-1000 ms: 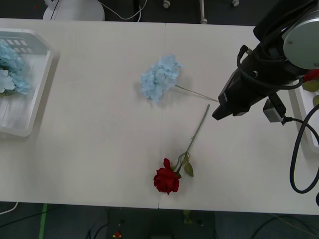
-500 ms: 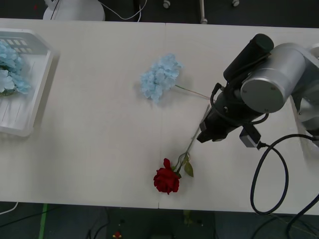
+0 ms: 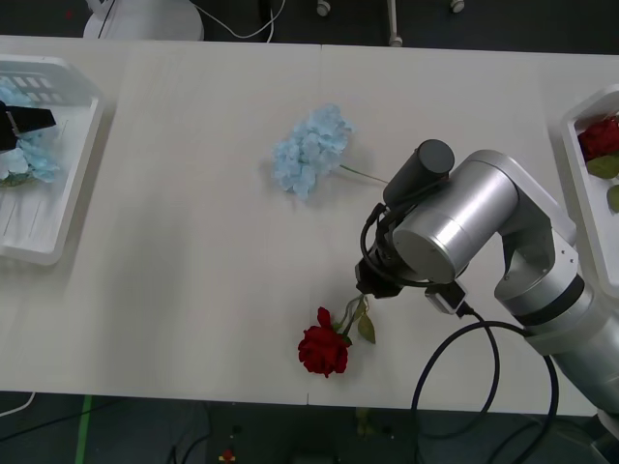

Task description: Put the red flowers into the right box and the blue flowers into the left box

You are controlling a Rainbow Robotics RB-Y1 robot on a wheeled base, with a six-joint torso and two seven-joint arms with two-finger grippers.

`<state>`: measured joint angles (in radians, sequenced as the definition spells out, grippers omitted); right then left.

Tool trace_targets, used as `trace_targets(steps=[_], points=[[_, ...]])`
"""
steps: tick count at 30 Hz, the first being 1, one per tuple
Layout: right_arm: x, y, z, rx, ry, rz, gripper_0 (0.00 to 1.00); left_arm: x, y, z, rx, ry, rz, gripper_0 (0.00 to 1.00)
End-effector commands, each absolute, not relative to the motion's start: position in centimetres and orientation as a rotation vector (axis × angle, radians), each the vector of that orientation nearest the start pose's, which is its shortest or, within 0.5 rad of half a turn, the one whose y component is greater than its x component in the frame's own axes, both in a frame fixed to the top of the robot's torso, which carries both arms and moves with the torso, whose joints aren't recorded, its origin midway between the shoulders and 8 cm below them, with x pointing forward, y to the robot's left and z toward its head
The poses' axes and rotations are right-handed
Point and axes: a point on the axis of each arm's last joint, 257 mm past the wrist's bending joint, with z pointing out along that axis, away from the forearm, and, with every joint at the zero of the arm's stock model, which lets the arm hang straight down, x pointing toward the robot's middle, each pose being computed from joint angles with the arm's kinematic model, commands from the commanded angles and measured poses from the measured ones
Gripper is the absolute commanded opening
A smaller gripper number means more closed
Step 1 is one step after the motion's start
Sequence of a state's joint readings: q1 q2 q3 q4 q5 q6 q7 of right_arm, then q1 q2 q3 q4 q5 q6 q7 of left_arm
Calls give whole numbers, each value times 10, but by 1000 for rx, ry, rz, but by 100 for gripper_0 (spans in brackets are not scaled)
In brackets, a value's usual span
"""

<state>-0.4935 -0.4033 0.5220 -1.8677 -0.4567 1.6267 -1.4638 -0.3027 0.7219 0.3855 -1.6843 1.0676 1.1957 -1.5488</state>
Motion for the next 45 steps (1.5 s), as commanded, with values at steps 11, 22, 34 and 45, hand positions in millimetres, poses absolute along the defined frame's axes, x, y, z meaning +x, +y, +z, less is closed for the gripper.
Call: trace_targets(steps=[11,22,34,45], points=[[417,-87,-317,-2874,-1158,-724,85,527,271,-123,442,2033,-482,100],[423,-89,-332,-2935,-1091,-674,85,481,211,-141,991,1858,-504,100],[428,-89,-345,-2952,-1059,-658,85,466,203,-150,1197,1722,-441,100],[416,-96,-361,-2943,-1072,-620,85,473,165,-166,1159,1699,-477,100]])
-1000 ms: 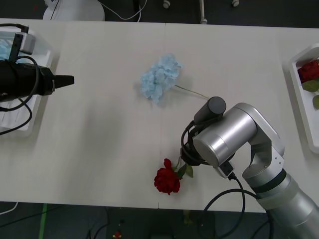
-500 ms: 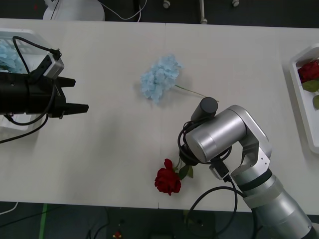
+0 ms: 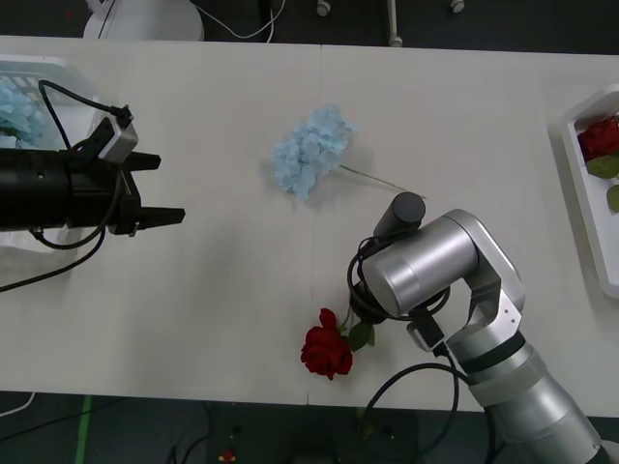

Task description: Put the red flowers into the right box and the blue flowers into the left box

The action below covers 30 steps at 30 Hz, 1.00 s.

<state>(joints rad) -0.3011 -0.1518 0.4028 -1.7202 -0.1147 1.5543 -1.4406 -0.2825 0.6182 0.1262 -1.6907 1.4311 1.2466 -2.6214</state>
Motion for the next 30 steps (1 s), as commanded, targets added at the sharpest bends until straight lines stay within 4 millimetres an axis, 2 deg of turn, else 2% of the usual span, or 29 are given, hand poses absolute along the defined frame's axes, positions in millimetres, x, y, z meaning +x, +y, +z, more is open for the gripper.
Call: trace_targets(steps=[1,6,12,14,19,26,30], points=[[416,-96,-363,-2941,-1068,-625,85,473,163,-167,1154,1698,-478,100],[416,-92,-366,-2923,-1070,-651,85,475,153,-170,1139,1696,-487,100],[416,-84,-366,-2902,-1069,-676,85,479,148,-163,1104,1674,-504,100],[417,-88,-363,-2901,-1073,-654,85,478,146,-161,1096,1670,-515,100],[412,-98,-347,-2842,-1091,-519,85,477,148,-159,1093,1669,-525,100],[429,-110,-316,-2807,-1052,-583,85,479,152,-164,1082,1685,-528,100],[435,-106,-310,-2798,-1052,-615,85,480,154,-166,1079,1689,-526,100]])
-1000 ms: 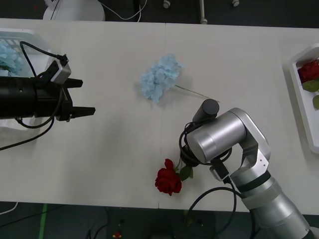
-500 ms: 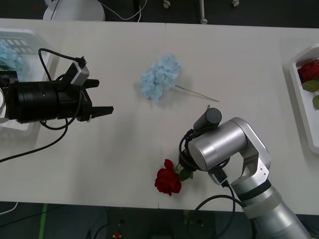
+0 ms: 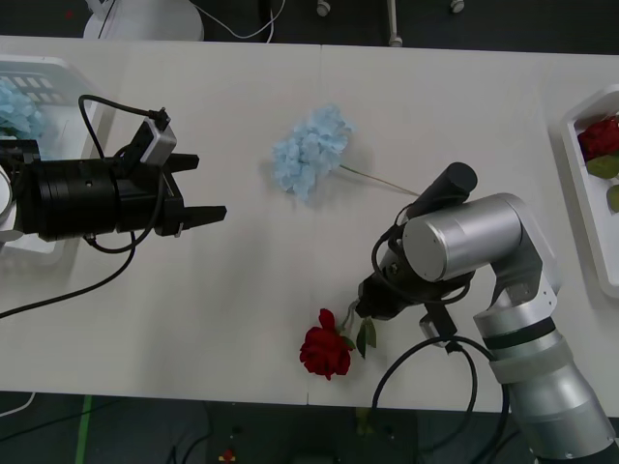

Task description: Put the red flowers into the right box and the blue flowers into the left box

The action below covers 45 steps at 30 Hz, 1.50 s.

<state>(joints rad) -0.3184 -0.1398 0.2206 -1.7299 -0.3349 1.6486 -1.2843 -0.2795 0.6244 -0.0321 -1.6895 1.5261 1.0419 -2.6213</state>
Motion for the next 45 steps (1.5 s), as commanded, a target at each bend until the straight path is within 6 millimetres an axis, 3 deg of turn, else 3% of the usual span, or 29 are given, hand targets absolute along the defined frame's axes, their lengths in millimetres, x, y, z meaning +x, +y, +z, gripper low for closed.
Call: trace_targets(steps=[1,14,22,45], points=[[435,-104,-311,-2798,-1054,-622,86,480,154,-166,1078,1688,-528,100],[443,-87,-336,-2824,-1046,-723,85,480,154,-166,1067,1694,-541,100],[432,-72,-349,-2802,-1090,-728,85,481,158,-171,1052,1710,-548,100],[424,-77,-371,-2831,-1106,-784,86,483,162,-176,1043,1723,-549,100]])
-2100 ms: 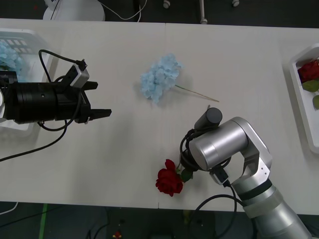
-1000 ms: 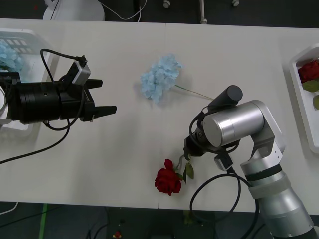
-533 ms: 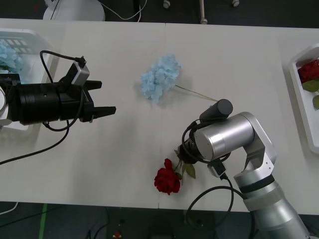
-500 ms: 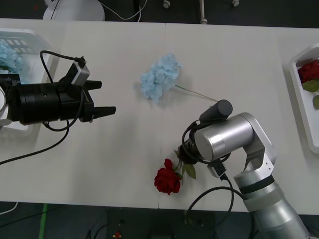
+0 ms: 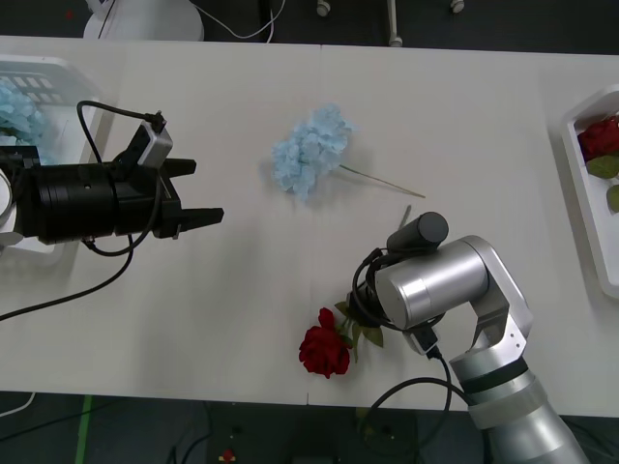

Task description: Put the red flowers into the right box and the blue flowers into the left box

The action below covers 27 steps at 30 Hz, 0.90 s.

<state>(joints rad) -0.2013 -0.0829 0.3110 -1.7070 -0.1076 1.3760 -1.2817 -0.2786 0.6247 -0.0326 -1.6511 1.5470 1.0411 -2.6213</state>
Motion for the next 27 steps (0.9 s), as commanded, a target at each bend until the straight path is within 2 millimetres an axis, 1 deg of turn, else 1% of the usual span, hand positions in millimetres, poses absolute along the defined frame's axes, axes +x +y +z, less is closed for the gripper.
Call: trace_targets(steps=[1,18,22,27], points=[[425,-77,-371,-2832,-1105,-792,85,482,162,-177,1042,1725,-550,100],[425,-75,-372,-2824,-1088,-802,85,480,164,-182,1041,1735,-552,100],[427,-77,-364,-2816,-1065,-779,86,480,165,-184,1036,1740,-555,100],[437,-80,-344,-2784,-1025,-796,86,480,165,-184,1037,1741,-555,100]])
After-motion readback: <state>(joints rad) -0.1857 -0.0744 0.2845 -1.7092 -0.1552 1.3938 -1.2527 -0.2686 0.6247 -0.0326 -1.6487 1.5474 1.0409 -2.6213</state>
